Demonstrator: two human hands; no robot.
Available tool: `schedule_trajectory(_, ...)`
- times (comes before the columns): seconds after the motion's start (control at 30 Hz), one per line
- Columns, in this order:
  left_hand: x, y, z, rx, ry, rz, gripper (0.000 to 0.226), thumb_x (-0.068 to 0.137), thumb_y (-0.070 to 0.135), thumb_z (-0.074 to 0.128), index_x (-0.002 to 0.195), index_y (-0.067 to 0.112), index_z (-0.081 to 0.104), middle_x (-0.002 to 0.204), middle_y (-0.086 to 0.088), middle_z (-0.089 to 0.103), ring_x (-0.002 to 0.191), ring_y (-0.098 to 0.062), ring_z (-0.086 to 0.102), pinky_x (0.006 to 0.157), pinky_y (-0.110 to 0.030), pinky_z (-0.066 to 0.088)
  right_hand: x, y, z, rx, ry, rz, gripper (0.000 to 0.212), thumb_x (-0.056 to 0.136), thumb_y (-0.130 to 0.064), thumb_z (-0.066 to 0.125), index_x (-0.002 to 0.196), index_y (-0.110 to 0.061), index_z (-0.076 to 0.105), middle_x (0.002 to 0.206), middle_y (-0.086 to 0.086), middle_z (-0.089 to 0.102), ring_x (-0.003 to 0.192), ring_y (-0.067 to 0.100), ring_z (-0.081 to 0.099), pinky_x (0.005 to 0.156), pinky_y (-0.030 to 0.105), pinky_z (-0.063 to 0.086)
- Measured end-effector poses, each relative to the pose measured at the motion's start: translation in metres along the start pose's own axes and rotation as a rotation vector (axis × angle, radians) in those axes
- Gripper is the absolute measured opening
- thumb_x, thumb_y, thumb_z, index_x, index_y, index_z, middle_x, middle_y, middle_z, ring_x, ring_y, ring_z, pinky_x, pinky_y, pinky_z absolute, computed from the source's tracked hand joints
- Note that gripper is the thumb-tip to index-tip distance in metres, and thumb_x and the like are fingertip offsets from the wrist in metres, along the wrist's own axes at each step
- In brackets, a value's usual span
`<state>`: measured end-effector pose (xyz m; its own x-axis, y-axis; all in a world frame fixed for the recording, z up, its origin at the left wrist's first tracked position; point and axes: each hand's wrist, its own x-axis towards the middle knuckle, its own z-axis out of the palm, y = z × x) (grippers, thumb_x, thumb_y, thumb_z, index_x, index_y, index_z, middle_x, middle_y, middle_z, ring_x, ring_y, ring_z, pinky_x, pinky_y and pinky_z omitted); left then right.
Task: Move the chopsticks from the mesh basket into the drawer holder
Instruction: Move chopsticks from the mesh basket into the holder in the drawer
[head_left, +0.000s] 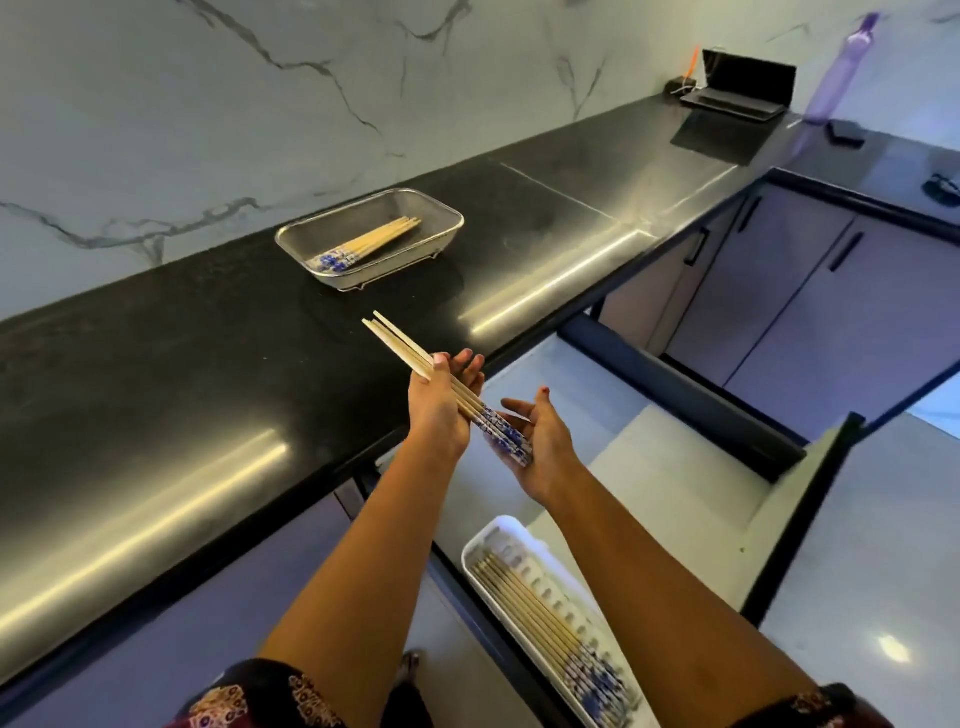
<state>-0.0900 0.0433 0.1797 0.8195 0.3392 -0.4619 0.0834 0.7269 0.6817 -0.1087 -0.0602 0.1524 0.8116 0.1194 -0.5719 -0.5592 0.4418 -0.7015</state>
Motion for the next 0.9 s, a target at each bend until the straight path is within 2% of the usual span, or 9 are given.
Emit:
schedule_trajectory(0.13,-0.007,-0.022,0.009,0.013,0.002,-0.012,0.016,0.100,0.022,0.042,0.109,0.013,0.051,0.085,-0.006,0.067,0.084,-0.020,0.069,0.095,-0.041,0.052,-0.004,-0.002,-0.017,-0.048,0.033,0.029,0.045,0.100,-0.047,0.035,0.095,-0.009,0.059,0.095,0.017,0.064,0.082,0.028,0.064,0.086,0.040,0.055)
schedule_trajectory(0.23,-0.008,-0.034,0.010,0.041,0.006,-0.007,0.027,0.100,0.023,0.041,0.124,0.011,0.046,0.083,-0.005,0.066,0.086,-0.021,0.069,0.098,-0.042,0.050,-0.004,-0.005,-0.029,-0.308,0.045,-0.002,0.039,0.100,-0.044,0.037,0.091,-0.012,0.058,0.088,0.012,0.065,0.074,0.022,0.063,0.077,0.035,0.055)
schedule_trajectory(0.3,-0.010,-0.041,0.009,0.091,0.014,0.003,0.018,0.101,0.024,0.040,0.115,0.015,0.048,0.083,-0.004,0.065,0.090,-0.022,0.068,0.099,-0.040,0.049,-0.005,-0.003,-0.035,-0.531,0.030,-0.048,0.039,0.099,-0.047,0.037,0.089,-0.015,0.059,0.085,0.008,0.065,0.070,0.018,0.061,0.071,0.030,0.054)
schedule_trajectory(0.4,-0.014,-0.052,0.006,0.123,0.041,-0.003,0.011,0.101,0.025,0.039,0.096,0.024,0.048,0.083,-0.003,0.065,0.090,-0.021,0.068,0.099,-0.038,0.047,-0.007,0.004,-0.044,-0.695,-0.028,-0.069,0.045,0.096,-0.052,0.037,0.087,-0.016,0.061,0.075,0.005,0.063,0.059,0.015,0.056,0.057,0.021,0.049)
schedule_trajectory(0.47,-0.016,-0.060,0.004,0.117,0.046,-0.022,0.013,0.101,0.026,0.039,0.106,0.020,0.050,0.083,-0.004,0.066,0.087,-0.021,0.068,0.098,-0.039,0.048,-0.008,0.007,-0.051,-0.726,-0.039,-0.088,0.049,0.096,-0.054,0.037,0.082,-0.014,0.062,0.067,0.005,0.059,0.049,0.012,0.047,0.048,0.019,0.040)
schedule_trajectory(0.53,-0.017,-0.066,0.002,0.116,0.033,-0.048,0.030,0.101,0.027,0.039,0.126,0.012,0.045,0.084,-0.006,0.067,0.084,-0.021,0.069,0.094,-0.038,0.050,-0.009,0.010,-0.058,-0.713,-0.037,-0.089,0.051,0.095,-0.054,0.038,0.079,-0.012,0.061,0.061,0.004,0.054,0.044,0.010,0.041,0.045,0.018,0.034)
schedule_trajectory(0.73,-0.026,-0.079,-0.008,0.132,-0.048,-0.116,0.038,0.101,0.029,0.038,0.135,0.013,0.037,0.101,-0.009,0.067,0.093,-0.025,0.068,0.092,-0.039,0.049,-0.015,0.015,-0.078,-0.620,-0.140,0.017,0.045,0.093,-0.052,0.046,0.085,-0.010,0.062,0.065,0.003,0.056,0.043,0.007,0.037,0.043,0.016,0.032)
schedule_trajectory(0.83,-0.027,-0.087,-0.016,0.159,-0.108,-0.147,0.036,0.101,0.029,0.037,0.133,0.014,0.036,0.105,-0.009,0.067,0.095,-0.027,0.067,0.096,-0.042,0.050,-0.016,0.015,-0.091,-0.713,-0.201,0.080,0.042,0.092,-0.051,0.049,0.089,-0.012,0.063,0.074,0.004,0.060,0.051,0.010,0.039,0.050,0.019,0.033)
schedule_trajectory(0.9,-0.028,-0.095,-0.024,0.218,-0.128,-0.152,0.026,0.101,0.029,0.036,0.122,0.015,0.042,0.103,-0.008,0.068,0.098,-0.028,0.067,0.102,-0.046,0.046,-0.017,0.014,-0.095,-0.853,-0.256,0.105,0.036,0.094,-0.046,0.049,0.095,-0.012,0.062,0.080,0.004,0.063,0.057,0.011,0.049,0.058,0.020,0.042)
